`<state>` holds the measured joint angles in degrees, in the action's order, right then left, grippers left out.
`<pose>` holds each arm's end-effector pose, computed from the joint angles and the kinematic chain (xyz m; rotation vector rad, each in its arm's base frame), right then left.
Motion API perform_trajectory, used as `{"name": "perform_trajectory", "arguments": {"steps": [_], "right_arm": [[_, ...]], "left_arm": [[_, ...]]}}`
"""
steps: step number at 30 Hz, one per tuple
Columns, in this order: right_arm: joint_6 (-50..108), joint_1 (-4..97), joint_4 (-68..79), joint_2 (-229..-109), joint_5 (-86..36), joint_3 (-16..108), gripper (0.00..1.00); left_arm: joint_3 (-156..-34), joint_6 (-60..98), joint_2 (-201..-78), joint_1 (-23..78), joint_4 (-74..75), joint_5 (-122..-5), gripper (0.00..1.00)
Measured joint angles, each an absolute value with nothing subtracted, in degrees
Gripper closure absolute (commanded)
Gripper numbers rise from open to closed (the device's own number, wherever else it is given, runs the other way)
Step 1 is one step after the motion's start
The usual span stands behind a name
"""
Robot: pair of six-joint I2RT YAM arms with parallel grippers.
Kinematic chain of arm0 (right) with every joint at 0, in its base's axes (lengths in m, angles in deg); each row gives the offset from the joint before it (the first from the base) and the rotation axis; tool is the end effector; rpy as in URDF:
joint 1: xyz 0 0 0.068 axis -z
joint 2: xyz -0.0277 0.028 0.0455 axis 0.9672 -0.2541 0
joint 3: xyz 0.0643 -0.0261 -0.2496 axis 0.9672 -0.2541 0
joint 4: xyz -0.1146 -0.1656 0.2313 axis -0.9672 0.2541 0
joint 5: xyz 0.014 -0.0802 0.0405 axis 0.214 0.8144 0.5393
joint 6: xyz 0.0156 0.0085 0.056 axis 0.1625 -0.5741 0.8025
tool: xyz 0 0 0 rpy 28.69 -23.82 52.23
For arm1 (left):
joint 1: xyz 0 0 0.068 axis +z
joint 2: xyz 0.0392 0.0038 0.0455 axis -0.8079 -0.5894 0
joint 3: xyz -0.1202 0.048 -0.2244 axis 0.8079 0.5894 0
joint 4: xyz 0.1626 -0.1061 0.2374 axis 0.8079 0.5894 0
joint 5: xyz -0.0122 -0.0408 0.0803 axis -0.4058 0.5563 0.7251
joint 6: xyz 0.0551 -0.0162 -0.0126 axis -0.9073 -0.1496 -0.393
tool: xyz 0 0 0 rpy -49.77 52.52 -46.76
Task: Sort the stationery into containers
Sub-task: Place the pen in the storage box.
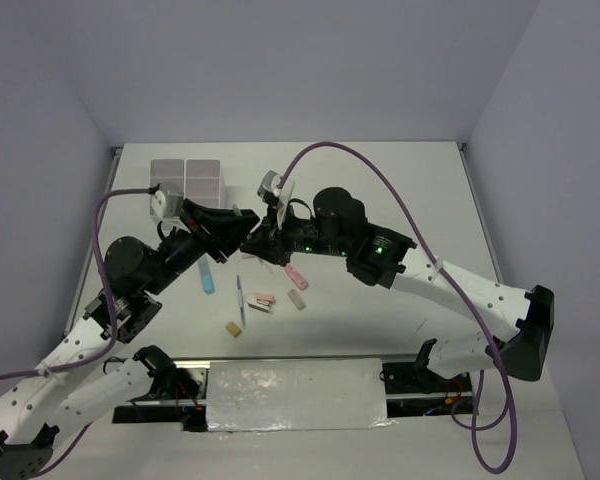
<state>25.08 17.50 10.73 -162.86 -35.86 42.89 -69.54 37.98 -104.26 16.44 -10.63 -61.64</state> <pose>0.1825 0.3144 0.3870 -1.0533 1.4868 1.0424 0.1747 -0.1398 0.4054 0.1841 1.2970 -1.0906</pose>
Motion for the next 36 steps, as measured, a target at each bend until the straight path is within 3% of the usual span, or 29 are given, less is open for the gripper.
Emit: {"name": "perform_trajectory", "arguments": {"steps": [1,2,4,7,8,9,10,17,23,30,36], "right_arm": [[25.2,17.5,10.9,-162.9,-35.3,42.9,1.00],[25.3,17.5,11.1,-163.0,-35.0,42.9,1.00],[25.6,17.5,11.5,-163.2,-34.3,43.0,0.93],[25.9,17.5,11.6,-163.4,-33.7,43.0,0.45],[26.1,17.5,11.5,-163.4,-33.4,43.0,0.19],[26.5,17.6,11.2,-163.4,-33.0,43.0,0.04],[26.1,17.8,10.6,-163.3,-32.6,42.8,0.01],[27.6,24.7,9.2,-153.4,-28.0,32.2,0.00],[29.3,29.4,9.3,-137.6,-24.3,22.4,0.00],[31.2,29.4,7.5,-133.2,-26.0,17.6,0.00],[31.6,29.4,8.0,-136.4,-27.7,15.4,0.00]], "left_arm": [[-69.4,37.9,-104.2,16.4,-10.8,-62.1,0.89],[-69.4,37.6,-104.2,16.4,-10.8,-62.6,0.99],[-69.2,37.6,-104.3,16.4,-10.7,-63.0,1.00],[-69.1,37.5,-104.7,16.5,-10.4,-62.9,1.00],[-69.1,37.5,-104.8,16.5,-10.2,-62.7,1.00],[-69.1,37.4,-105.0,16.5,-9.8,-62.3,1.00],[-69.1,37.3,-105.3,16.5,-9.5,-61.6,1.00],[-68.9,31.3,-110.3,16.5,-11.8,-44.3,1.00],[-69.3,20.9,-126.4,21.3,-26.6,-23.3,1.00],[-82.0,18.3,-150.4,38.8,-33.8,-17.4,1.00],[-87.9,16.3,-158.4,41.7,-40.1,-15.4,1.00]]}}
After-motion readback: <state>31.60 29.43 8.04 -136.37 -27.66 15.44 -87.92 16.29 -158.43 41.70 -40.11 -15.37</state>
